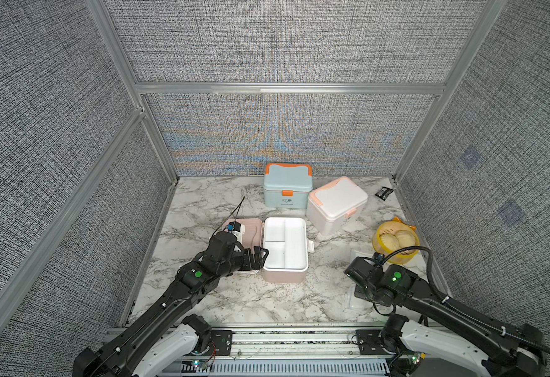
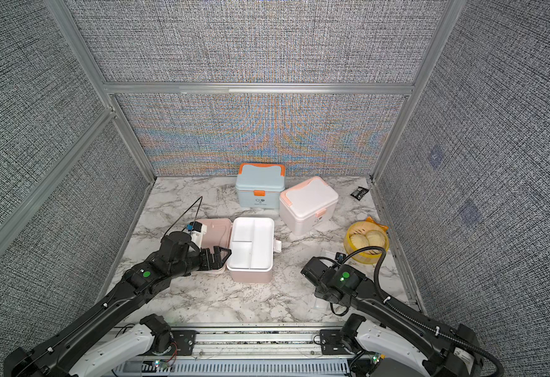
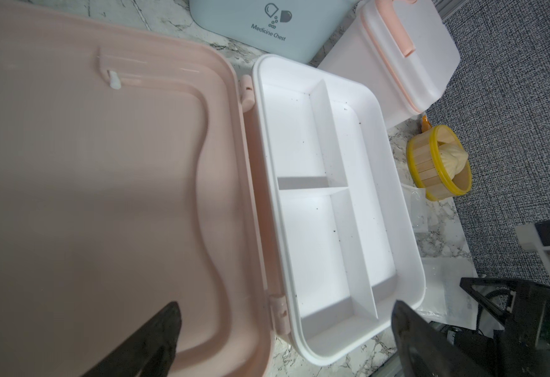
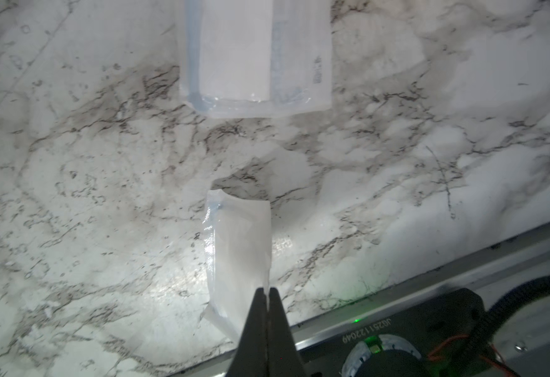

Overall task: Open first aid kits and take out gauze
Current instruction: Place the gauze at the center of the board, then pick up the compartment layer from the first aid kit.

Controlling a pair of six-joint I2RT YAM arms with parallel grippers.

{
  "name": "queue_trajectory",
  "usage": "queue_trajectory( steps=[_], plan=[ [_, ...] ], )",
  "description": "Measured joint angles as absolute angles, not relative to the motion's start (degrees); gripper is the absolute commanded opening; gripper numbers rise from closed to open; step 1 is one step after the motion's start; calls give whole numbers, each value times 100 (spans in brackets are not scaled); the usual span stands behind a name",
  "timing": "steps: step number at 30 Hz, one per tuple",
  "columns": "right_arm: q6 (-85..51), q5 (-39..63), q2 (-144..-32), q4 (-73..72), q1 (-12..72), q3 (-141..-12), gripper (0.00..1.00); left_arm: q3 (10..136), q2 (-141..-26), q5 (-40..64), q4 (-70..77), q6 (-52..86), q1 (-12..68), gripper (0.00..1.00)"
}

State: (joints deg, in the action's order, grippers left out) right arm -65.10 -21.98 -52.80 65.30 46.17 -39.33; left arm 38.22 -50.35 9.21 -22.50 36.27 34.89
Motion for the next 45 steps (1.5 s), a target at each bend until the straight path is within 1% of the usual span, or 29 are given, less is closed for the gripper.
queue_trajectory(
  steps=[5,14,16,18,19,20,21,22,24,25,27,29,30,36,45],
  plan=[
    [-6525,-2338,-5555,6523,4353,-3933,0,3828,-5137,963,-2237,3623,3489,100],
    [-6171,-2368,-6263,6228,3865,-3933,0,3839,-5203,1007,-2152,3621,3489,100],
    [-6106,-2368,-6309,6160,3793,-3931,15,3846,-5216,1009,-2134,3621,3489,99],
    [-6055,-2366,-6296,6093,3712,-3929,37,3846,-5238,1009,-2108,3621,3489,99],
    [-5979,-2368,-6265,6077,3682,-3931,45,3850,-5249,1009,-2108,3621,3489,99],
    [-5937,-2370,-6222,6066,3651,-3938,57,3859,-5271,1009,-2108,3621,3489,100],
    [-5924,-2368,-6176,6064,3623,-3948,67,3874,-5293,1009,-2106,3621,3489,100],
    [-5889,-2366,-6112,6073,3594,-3981,74,3903,-5330,1009,-2099,3621,3489,99],
    [-5793,-2368,-5983,6106,3566,-4066,78,3962,-5387,1004,-2075,3621,3489,100],
    [-5787,-2368,-5911,6134,3566,-4128,85,4016,-5415,1000,-2075,3621,3489,99],
    [-5714,-2368,-5760,6235,3557,-4294,89,4125,-5443,932,-2071,3605,3489,99],
    [-5553,-2355,-5583,6329,3540,-4545,97,4278,-5461,895,-2117,3590,3489,99],
    [-5433,-2346,-5505,6337,3535,-4663,99,4366,-5468,886,-2139,3577,3489,100],
    [-4431,-2121,-5249,6086,3509,-5315,99,4757,-5527,762,-2152,3489,3489,100],
    [-3076,-1461,-5787,4989,3323,-5548,99,4895,-5658,596,-2104,3465,3489,100]
  ],
)
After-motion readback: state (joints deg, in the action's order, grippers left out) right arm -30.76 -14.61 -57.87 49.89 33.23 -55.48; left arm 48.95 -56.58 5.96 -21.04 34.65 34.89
